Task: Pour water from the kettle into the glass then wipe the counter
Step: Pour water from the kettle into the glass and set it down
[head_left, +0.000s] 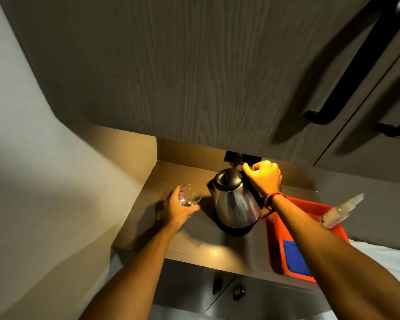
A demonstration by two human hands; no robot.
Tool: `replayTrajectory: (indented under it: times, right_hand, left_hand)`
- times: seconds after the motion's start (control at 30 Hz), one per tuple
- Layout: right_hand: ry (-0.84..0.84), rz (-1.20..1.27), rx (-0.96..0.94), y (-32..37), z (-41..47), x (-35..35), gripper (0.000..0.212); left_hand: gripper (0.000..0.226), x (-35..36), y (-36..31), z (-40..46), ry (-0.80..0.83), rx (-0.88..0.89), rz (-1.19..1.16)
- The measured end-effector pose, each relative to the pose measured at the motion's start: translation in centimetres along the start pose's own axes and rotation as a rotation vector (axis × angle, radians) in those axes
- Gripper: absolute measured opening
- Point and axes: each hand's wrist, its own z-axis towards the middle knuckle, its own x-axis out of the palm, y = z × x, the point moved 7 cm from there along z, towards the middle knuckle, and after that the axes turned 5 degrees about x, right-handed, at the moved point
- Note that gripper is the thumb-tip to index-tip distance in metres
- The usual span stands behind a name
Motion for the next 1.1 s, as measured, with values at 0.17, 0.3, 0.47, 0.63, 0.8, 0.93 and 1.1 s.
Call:
replayTrajectory:
  times: [0.17, 0.3, 0.47, 0.63, 0.8, 0.93, 1.1]
  right_hand:
    - [0.029, -0.146, -0.155, 5.3, -0.6, 0.6, 0.045]
    - [0.069, -0.325, -0.286, 9.4, -1.9, 2.1, 0.051]
    - [0.084, -0.485, -0.44, 14.2, -3.6, 3.6, 0.057]
    - [0.056, -0.564, -0.551, 16.5, -5.2, 4.4, 0.049]
    - [0.075, -0.632, -0.676, 18.6, -6.7, 5.0, 0.054]
    - [0.11, -0.698, -0.733, 19.2, -7.2, 5.9, 0.038]
    - [0.11, -0.736, -0.771, 19.7, -7.7, 6.3, 0.036]
  left_hand:
    - [0.093, -1.6, -1.1, 0.1, 0.006, 0.091, 0.1]
    - [0.081, -2.5, -1.0, -0.1, 0.052, 0.127, 0.141]
    - [0.078, -4.1, -0.8, -0.5, 0.074, 0.177, 0.184]
    - [0.077, -4.8, -0.9, -0.9, 0.101, 0.243, 0.178]
    - [0.07, -5.1, -0.8, -1.2, 0.111, 0.269, 0.17]
    - [0.07, -5.3, -0.7, -1.4, 0.109, 0.266, 0.174]
    - [0.073, -5.1, -0.7, -1.5, 0.105, 0.273, 0.216]
